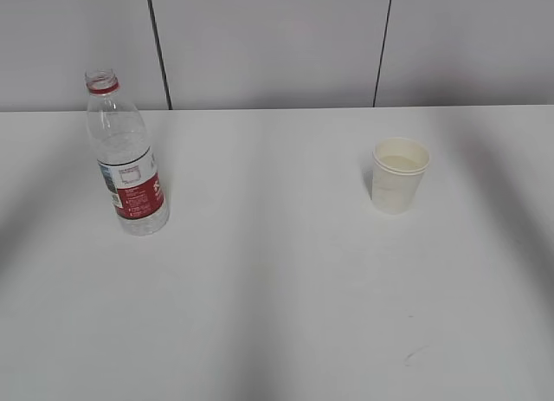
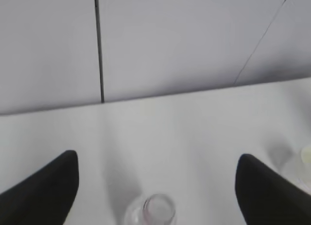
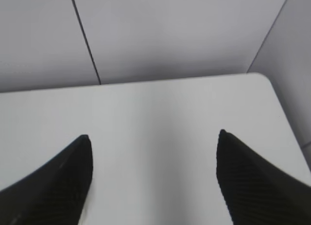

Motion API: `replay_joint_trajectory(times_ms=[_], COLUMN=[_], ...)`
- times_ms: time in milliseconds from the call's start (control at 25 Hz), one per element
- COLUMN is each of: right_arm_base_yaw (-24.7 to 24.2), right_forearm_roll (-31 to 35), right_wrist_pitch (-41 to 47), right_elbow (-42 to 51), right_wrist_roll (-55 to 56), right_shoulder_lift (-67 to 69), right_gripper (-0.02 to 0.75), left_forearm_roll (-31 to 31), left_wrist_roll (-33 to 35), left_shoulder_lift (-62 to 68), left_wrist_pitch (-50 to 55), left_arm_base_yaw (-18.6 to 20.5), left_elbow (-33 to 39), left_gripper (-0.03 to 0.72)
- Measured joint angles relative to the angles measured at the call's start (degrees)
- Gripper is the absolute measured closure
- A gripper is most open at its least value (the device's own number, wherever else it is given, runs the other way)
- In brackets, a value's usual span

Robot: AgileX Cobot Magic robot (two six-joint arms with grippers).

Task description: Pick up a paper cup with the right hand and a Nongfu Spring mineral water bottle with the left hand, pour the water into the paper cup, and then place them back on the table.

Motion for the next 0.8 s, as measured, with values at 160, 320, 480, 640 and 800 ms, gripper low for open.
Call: replay_joint_trajectory(times_ms=[160, 320, 480, 640, 800], right_arm_base_yaw=[0.00, 0.00, 0.00, 0.00, 0.00], right_forearm_roll=[10.58, 15.86, 16.48, 16.60, 16.84], right_wrist_pitch=[11.30, 20.41, 29.06, 36.18, 37.60], right_elbow=[-4.59, -6.94, -8.30, -8.43, -8.43], right_wrist_roll=[-9.02, -13.49, -14.24, -14.24, -14.24], right_shoulder_lift=[0.00, 0.00, 0.00, 0.00, -0.22], right_gripper=[0.154, 0.155, 0.155, 0.155, 0.155], left_forearm_roll=[4.35, 10.59, 12.36, 12.81, 12.93], left_wrist_roll=[-3.24, -6.01, -6.52, -6.52, -7.10], left_shoulder_lift=[0.09, 0.51, 0.51, 0.51, 0.21], left_wrist_pitch=[13.95, 24.41, 31.70, 36.05, 36.26], left_arm_base_yaw=[2.55, 2.87, 2.92, 2.92, 2.99], left_elbow=[-2.27, -2.27, -2.27, -2.27, -2.27], left_gripper=[0.101, 0.101, 0.101, 0.101, 0.101])
